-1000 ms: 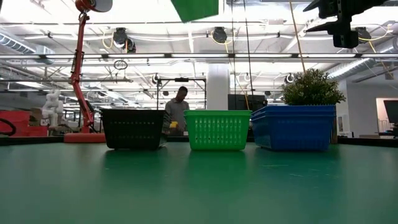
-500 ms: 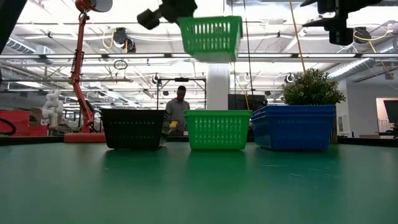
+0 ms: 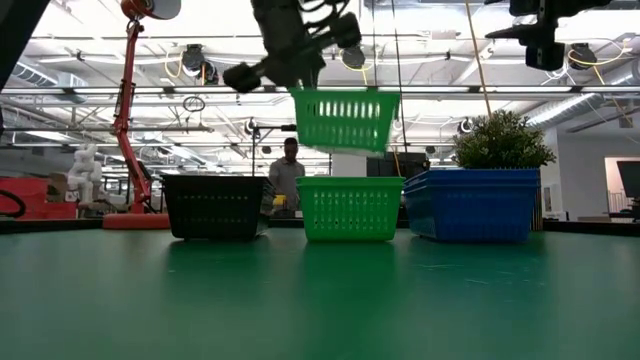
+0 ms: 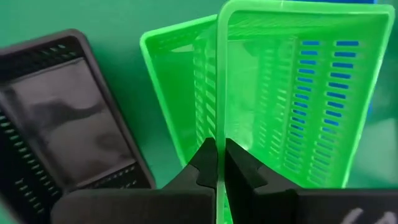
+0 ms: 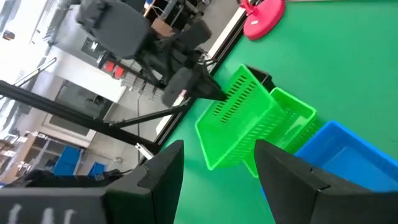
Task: Stack baskets by color
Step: Stack the bottom green bin on the top green bin
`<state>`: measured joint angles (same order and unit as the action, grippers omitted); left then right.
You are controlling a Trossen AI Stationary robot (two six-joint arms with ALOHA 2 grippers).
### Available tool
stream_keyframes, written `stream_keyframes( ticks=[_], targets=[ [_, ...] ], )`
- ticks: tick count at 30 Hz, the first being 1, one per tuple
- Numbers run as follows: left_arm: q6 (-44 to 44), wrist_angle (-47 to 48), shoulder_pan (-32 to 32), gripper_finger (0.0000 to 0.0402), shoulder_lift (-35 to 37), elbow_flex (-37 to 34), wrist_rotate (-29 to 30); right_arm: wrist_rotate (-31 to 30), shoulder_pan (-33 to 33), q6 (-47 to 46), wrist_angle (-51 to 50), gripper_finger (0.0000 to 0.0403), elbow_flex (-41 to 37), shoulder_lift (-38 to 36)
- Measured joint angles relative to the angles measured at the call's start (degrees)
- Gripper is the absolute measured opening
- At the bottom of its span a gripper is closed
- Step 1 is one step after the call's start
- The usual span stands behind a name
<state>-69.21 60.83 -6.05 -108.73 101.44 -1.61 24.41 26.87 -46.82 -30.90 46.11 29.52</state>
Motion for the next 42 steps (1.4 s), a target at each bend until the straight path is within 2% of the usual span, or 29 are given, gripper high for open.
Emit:
stream_keyframes(
  ticks=[18, 29, 37, 42],
  targets=[
    [-6.07, -9.07, -0.34, 0.0007, -0.04, -9.19, -0.52, 1.5, 0.0, 1.04, -0.2, 0.0191, -0.02, 0.0],
    [-9.38, -11.51, 0.18, 0.0012, -0.02, -11.1, 1.4, 2.77, 0.01, 1.42, -0.19, 0.0191, -0.01, 0.01],
    [-10.01, -11.18, 0.22, 0.0056, -0.02, -11.13, 3.14, 2.75, 0.0, 2.17, -0.19, 0.0191, -0.01, 0.0],
    [-10.45, -11.01, 0.22, 0.007, -0.02, -11.13, 4.15, 2.75, 0.02, 2.57, -0.18, 0.0191, -0.02, 0.02]
  ],
)
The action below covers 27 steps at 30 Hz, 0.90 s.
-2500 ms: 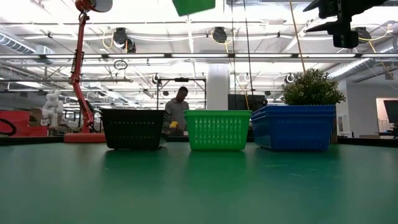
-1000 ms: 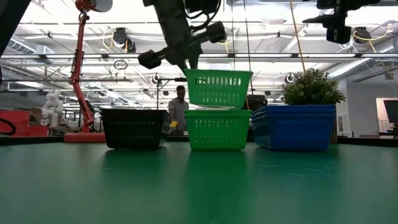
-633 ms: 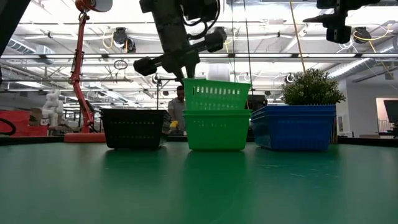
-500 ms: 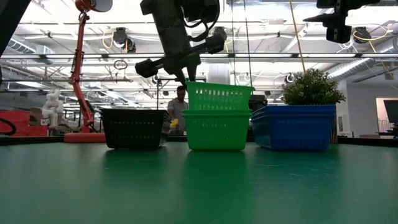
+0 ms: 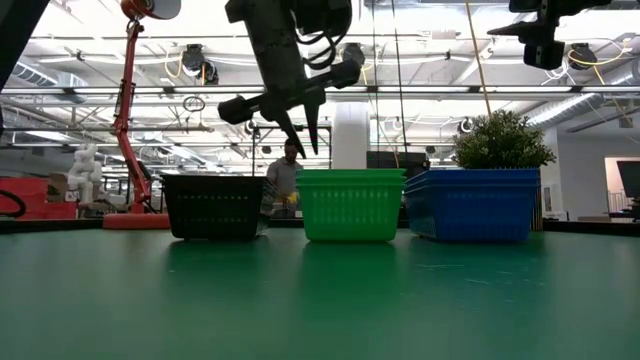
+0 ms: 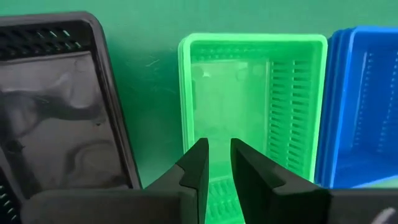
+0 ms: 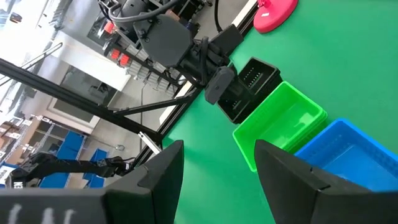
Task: Stack baskets by color
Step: Stack the bottom green bin on the top green bin, then return to Home Position
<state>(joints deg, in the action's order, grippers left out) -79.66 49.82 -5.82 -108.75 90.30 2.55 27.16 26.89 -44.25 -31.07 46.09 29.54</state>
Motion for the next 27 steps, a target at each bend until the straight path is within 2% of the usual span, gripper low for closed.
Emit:
stream_keyframes(
  ticks=[7, 13, 19, 24, 27],
  targets=[
    [1.15, 0.03, -0.74, 0.0071, 0.13, 0.0, 0.78, 0.0, -0.02, 0.13, -0.01, 0.0191, 0.02, -0.02],
    [9.1, -0.69, -1.21, 0.0071, 5.64, 0.0, 1.88, -0.03, -0.02, 4.69, 0.05, 0.0191, 0.0, 0.0],
    [23.25, -1.8, -0.74, 0.0072, 13.44, 0.02, 2.32, -0.18, 0.0, 16.6, 2.52, 0.0172, 0.0, -0.02],
    [42.84, -2.79, -0.41, 0.0072, 19.04, 0.07, 0.47, -0.27, -0.01, 30.2, 6.78, 0.0133, 0.0, -0.02],
    [52.77, -4.23, -0.49, 0.0072, 22.07, 0.07, 1.17, -0.38, 0.02, 33.58, 10.35, 0.0108, 0.0, 0.0]
  ],
)
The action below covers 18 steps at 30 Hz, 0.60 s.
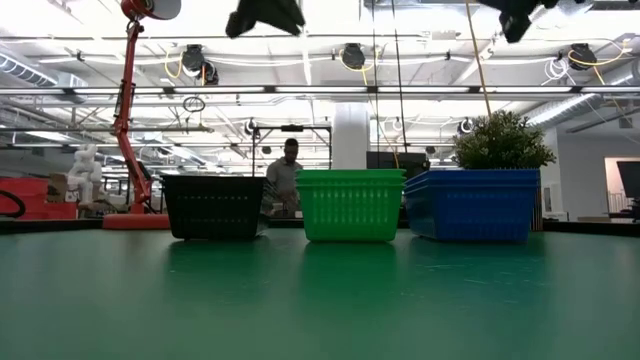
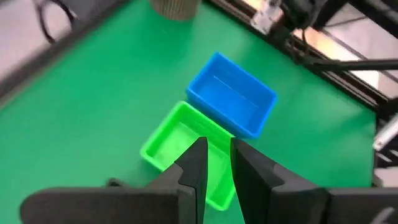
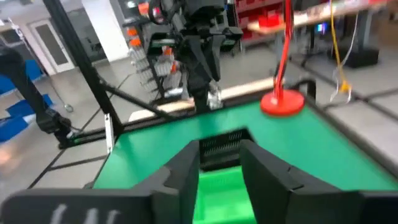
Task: Stack baskets by color
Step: Return to Home Position
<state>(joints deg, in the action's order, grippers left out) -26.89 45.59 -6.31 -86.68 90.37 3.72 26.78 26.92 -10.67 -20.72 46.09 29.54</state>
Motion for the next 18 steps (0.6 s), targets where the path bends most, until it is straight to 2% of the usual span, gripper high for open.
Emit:
stream_keyframes(
  ticks=[3, 8, 13, 18],
  targets=[
    [1.09, -1.82, -0.26, 0.0072, 2.14, 0.02, 1.67, -1.36, 0.0, 0.27, 3.54, 0.0077, 0.0, 0.07],
    [9.4, -6.69, 1.67, 0.0066, 5.55, 0.07, 1.31, -1.42, -0.02, -0.62, 7.43, 0.001, 0.0, 0.0],
    [16.36, -6.52, 5.88, 0.0009, 7.5, -0.41, 3.68, -4.88, -1.93, -0.19, 10.8, 0.0002, 0.0, -0.06],
    [17.86, -8.15, 7.91, 0.0003, 10.13, -5.6, 5.01, -11.95, -7.19, 4.05, 10.64, 0.0001, 0.0, -0.09]
  ],
)
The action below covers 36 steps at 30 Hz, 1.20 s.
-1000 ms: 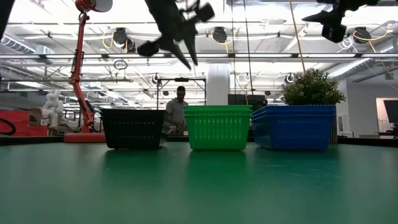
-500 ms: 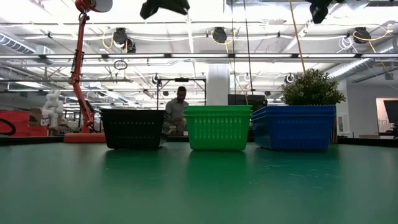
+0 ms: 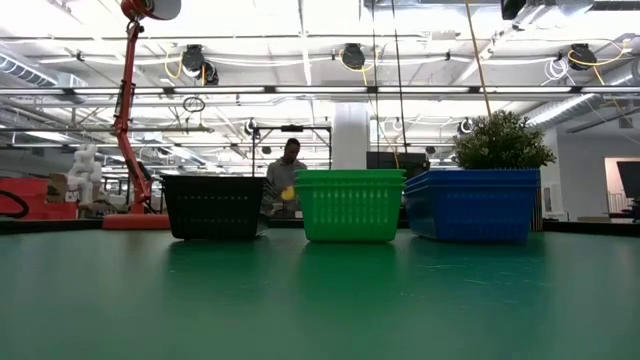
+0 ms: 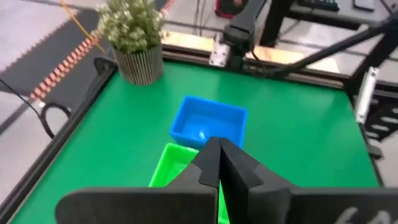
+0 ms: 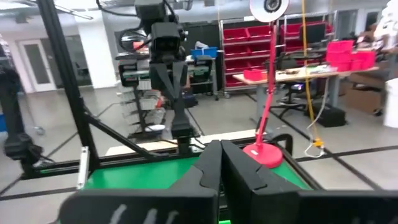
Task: Stack baskets by color
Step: Return to Home Position
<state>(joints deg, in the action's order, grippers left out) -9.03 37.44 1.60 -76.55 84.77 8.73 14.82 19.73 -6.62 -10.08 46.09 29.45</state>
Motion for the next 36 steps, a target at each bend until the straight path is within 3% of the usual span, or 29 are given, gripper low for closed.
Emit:
stream_keyframes(
  ticks=[9, 14, 19, 29, 36],
  targets=[
    [-0.53, -14.26, 3.67, 0.0002, 12.12, -15.83, 3.29, -15.22, -13.71, 2.97, 0.17, 0.0, -0.02, 2.07],
    [1.21, -11.57, 4.71, 0.0007, 17.04, -17.67, 3.84, -20.75, -20.03, 6.7, 0.56, 0.0, -0.02, 5.61],
    [6.87, -8.77, 4.69, 0.0017, 18.41, -17.85, 4.17, -20.72, -22.77, 7.55, 5.86, 0.0, -2.98, 6.1],
    [8.0, -9.13, 4.15, 0.0005, 16.6, -17.74, 5.39, -20.58, -26.28, 7.82, 15.83, 0.0, -16.03, -0.91],
    [8.07, -17.04, 4.05, 0.0004, 16.24, -25.21, 6.35, -20.6, -26.23, 7.09, 16.08, 0.0, -23.51, -9.94]
  ],
)
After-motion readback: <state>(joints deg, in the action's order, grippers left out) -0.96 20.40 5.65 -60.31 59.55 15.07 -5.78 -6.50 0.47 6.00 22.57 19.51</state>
